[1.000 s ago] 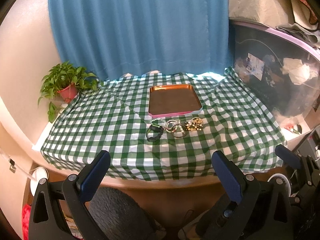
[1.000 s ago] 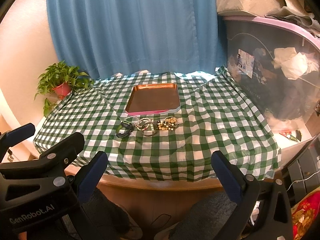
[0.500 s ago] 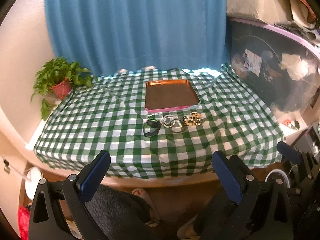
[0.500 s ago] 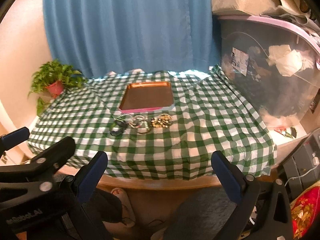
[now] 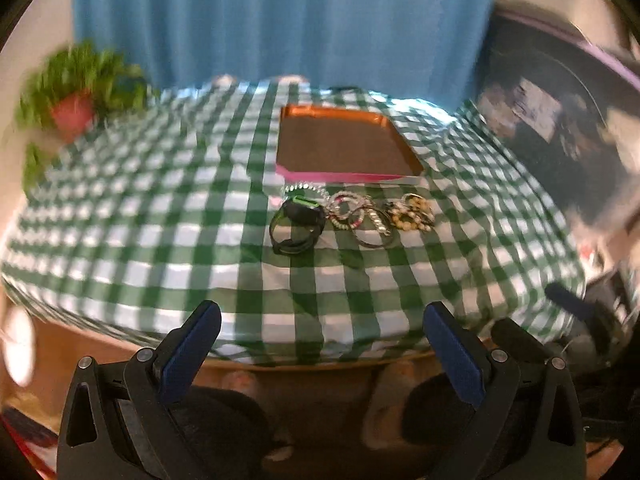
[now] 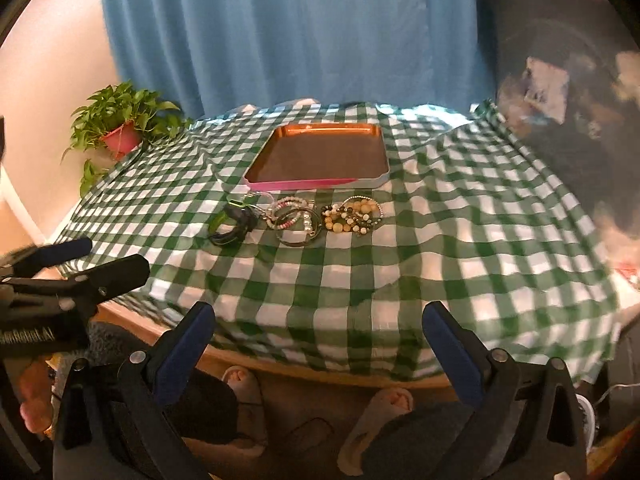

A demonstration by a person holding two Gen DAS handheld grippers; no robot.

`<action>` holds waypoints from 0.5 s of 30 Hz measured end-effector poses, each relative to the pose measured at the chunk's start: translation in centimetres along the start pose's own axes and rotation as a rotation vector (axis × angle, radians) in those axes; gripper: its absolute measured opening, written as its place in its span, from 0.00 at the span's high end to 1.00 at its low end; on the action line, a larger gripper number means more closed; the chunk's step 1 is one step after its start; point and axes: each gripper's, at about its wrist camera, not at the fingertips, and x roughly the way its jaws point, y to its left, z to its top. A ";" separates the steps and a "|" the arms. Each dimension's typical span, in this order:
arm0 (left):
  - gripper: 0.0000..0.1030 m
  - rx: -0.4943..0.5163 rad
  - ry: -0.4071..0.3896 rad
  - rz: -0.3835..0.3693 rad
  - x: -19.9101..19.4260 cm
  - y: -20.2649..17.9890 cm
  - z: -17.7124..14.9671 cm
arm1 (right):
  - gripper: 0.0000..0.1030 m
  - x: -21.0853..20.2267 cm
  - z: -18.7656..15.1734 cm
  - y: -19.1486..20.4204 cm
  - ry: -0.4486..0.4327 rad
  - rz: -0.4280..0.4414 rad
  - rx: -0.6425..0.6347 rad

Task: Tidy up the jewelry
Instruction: 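Grasp the black-green fitness band with the left tool while the right tool grasps the silver bangle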

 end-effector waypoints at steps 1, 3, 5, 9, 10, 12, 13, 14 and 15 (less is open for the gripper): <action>0.02 -0.025 0.002 -0.012 1.3 0.7 0.6 | 0.00 0.8 0.2 -0.3 0.006 -0.001 -0.002; 0.02 -0.044 -0.015 -0.024 2.9 1.4 1.7 | 0.00 2.8 0.8 -1.0 0.031 0.012 0.014; 0.02 -0.027 -0.013 0.002 4.9 2.5 2.8 | 0.01 4.6 1.6 -1.7 0.046 0.055 0.030; 0.05 0.027 0.019 0.057 9.0 4.5 4.1 | 0.21 7.8 2.9 -2.1 0.036 0.102 -0.005; 0.09 0.050 0.028 0.080 10.2 5.0 4.2 | 0.24 8.6 3.1 -2.2 0.037 0.116 -0.012; 0.23 0.100 0.061 0.125 12.2 5.4 4.2 | 0.36 10.5 3.7 -2.0 0.038 0.137 -0.032; 0.35 0.124 0.082 0.138 13.3 5.5 4.3 | 0.38 11.3 3.8 -1.9 0.038 0.141 -0.040; 0.37 0.135 0.100 0.142 14.2 5.5 4.3 | 0.39 12.2 3.9 -1.7 0.043 0.156 -0.048; 0.37 0.135 0.088 0.112 14.5 5.8 4.3 | 0.39 13.3 4.0 -1.5 0.050 0.181 -0.057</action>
